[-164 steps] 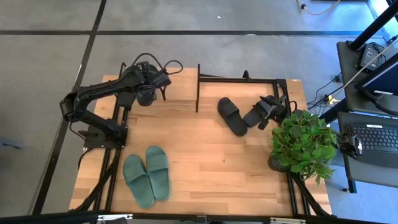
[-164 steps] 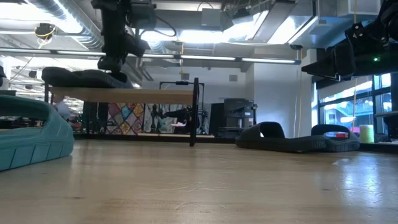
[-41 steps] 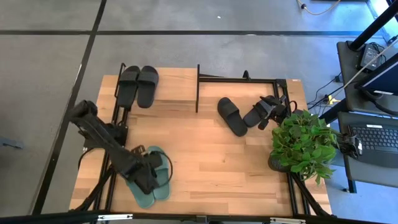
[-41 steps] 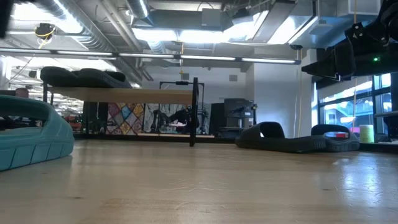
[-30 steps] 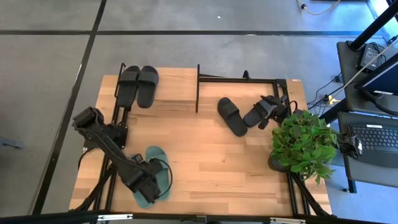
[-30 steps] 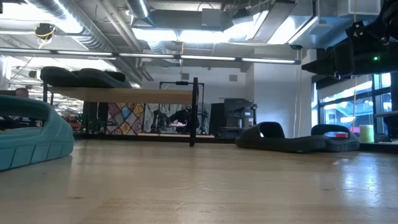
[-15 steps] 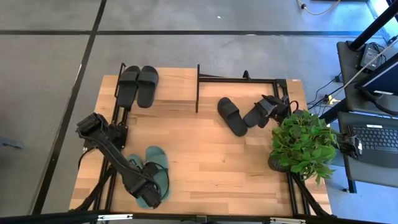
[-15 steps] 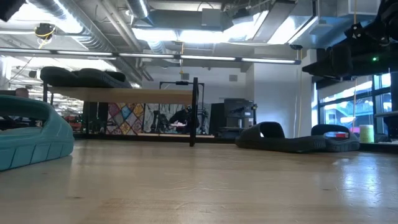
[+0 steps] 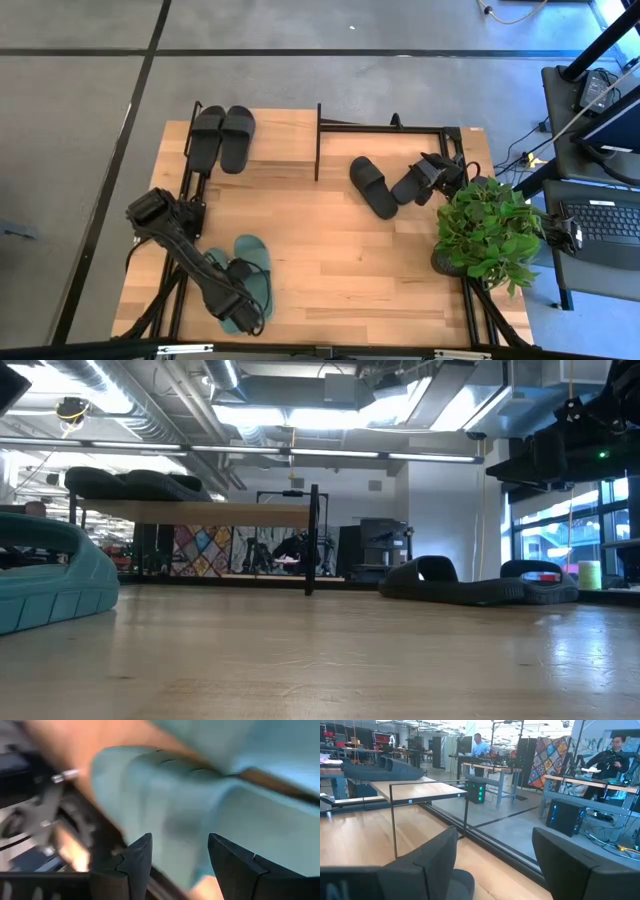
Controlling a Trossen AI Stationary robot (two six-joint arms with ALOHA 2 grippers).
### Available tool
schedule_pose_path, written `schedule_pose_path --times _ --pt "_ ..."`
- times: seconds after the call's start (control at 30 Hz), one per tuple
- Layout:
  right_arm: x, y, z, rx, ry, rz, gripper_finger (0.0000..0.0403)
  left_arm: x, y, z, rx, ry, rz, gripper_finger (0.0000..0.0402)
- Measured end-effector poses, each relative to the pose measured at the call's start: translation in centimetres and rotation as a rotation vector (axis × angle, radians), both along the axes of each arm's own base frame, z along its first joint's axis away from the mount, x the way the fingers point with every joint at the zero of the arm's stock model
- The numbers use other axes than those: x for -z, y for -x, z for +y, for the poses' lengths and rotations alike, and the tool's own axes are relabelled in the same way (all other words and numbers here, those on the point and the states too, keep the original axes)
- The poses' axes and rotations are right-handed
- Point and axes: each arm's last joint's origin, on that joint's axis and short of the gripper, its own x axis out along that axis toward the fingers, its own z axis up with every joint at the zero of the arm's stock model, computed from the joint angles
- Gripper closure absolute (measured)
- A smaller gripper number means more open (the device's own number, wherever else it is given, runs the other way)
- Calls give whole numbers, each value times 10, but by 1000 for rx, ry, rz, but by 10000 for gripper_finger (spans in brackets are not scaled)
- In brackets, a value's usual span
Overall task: Pick and place slides into the shelf
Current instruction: Put the green slipper under the shelf
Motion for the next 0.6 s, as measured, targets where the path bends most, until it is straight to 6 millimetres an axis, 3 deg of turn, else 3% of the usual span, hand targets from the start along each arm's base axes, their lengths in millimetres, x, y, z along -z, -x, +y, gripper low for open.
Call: schedule_pose_path --times 0.13,0.6 --pt "0 0 0 0 0 1 146 3 2 1 -9 -32 40 217" --pt "0 0 0 1 3 2 146 7 -8 -1 26 -71 -127 217"
